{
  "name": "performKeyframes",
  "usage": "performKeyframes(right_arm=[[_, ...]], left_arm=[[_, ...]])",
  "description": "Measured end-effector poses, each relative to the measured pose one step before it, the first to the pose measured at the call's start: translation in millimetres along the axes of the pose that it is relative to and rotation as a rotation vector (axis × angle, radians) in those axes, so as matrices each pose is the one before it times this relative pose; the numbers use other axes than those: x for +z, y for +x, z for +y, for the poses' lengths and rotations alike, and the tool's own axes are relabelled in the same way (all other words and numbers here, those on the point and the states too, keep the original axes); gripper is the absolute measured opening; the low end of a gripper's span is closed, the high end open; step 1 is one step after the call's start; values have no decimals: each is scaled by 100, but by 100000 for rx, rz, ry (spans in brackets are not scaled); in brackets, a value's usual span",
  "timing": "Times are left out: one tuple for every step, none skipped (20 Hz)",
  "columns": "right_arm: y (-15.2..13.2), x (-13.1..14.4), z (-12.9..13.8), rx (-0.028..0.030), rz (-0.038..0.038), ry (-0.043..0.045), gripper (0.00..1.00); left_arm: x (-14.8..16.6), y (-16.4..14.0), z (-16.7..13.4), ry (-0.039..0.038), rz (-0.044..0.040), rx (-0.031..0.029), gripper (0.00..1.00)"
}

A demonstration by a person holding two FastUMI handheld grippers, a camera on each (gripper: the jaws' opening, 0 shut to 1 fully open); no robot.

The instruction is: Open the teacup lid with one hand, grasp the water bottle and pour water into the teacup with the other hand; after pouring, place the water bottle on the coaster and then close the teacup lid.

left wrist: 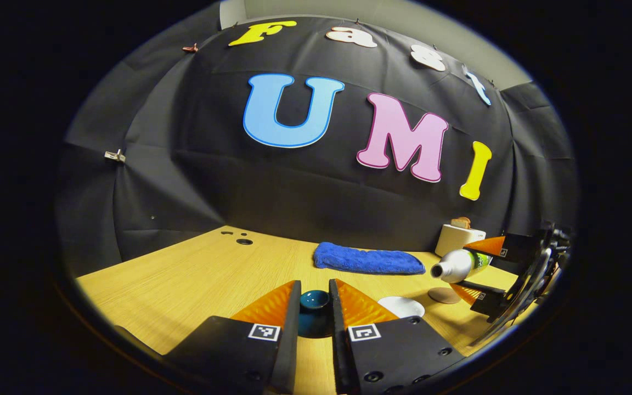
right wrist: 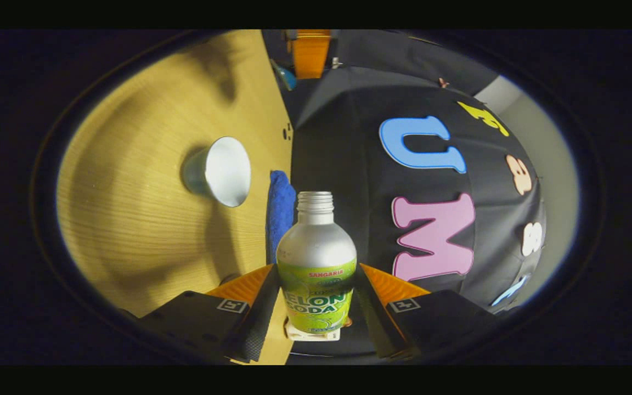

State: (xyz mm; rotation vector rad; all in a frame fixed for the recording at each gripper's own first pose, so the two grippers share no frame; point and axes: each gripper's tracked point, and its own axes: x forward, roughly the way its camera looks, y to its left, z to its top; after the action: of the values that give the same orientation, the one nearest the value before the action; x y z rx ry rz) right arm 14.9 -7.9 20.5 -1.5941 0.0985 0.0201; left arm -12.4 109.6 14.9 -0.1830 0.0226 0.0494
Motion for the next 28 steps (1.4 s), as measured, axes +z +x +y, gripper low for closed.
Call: performKeyframes(right_arm=[[-66,257,226,1235,-432,-2756,77],[-136,25,131,949,-204,-1962,77],[-71,-54,97,772,-218,-1558,77],[40,-15,67,602,-280,-1551,77],[-57,-13,14,229,-284,-1851,77],[-157,117,-17,16,-436,-2170,77],[-1,179,115,217,-524,-2199,78],[73,86,27,190,-445,-2015,77],[-16,93,32,222,-438,-1649,77],[-11,155,-32,281,-501,-1581,77],[-83,120,-19,159,-350,-1657,77],[-89,76,-1,112,-98,-1727,78],[-186,48,-60,-9,-72,-1730,78],[0,179,8,150,11,-1576,78],[-75,-60,91,88,-45,-1478,78],[55,67,54,95,-85,-1428,77],[25,44,30,17,87,-1480,77],[30,-3,86,-185,-9,-1452,77],[6,0,-38,-205,-307,-1274,77],[-124,195,-33,-280,-203,-991,78],[-128,-2,-80,-134,-237,-859,77],[53,36,-81,-422,-64,-982,78],[36,-71,-51,-338,30,-1098,78],[106,-65,-82,-406,62,-1203,77],[18,-67,-99,-467,51,-1283,78],[67,-35,-106,-538,56,-1370,77],[33,-32,-92,-516,-57,-1426,78],[68,-92,-110,-573,-103,-1592,77]], left_arm=[[-194,41,-46,549,390,-258,31],[2,23,-170,30,312,-366,31],[-45,44,-57,-353,272,-484,31],[-88,45,-83,-397,424,-371,31],[-232,75,0,-103,388,-138,31],[-102,8,-12,188,396,-39,31],[-28,63,-91,159,295,45,31],[-15,-11,-58,-55,117,-153,31],[-61,-4,-39,-125,-4,-242,31],[56,64,-17,-173,48,-65,31],[-150,-2,-7,-45,54,-6,31],[26,23,-30,33,158,53,31],[-91,-30,161,-42,146,82,31],[76,-69,-12,-22,25,-23,31],[-12,50,40,24,-78,136,31],[60,-38,42,5,-103,95,31],[0,78,13,-60,-84,-94,31],[53,-5,1,-38,162,-61,31],[-211,-48,-63,-43,126,-74,31],[49,26,-12,-149,77,-84,31],[12,-33,82,-69,123,-116,31],[33,-22,-9,-102,50,-7,31],[-27,34,-16,26,-85,91,31],[56,-57,62,124,-39,151,31],[48,-13,126,44,-94,160,31],[168,-37,27,-105,-210,52,31],[-32,-54,-37,-257,-140,-69,31],[83,-69,6,-296,-86,-182,31]])
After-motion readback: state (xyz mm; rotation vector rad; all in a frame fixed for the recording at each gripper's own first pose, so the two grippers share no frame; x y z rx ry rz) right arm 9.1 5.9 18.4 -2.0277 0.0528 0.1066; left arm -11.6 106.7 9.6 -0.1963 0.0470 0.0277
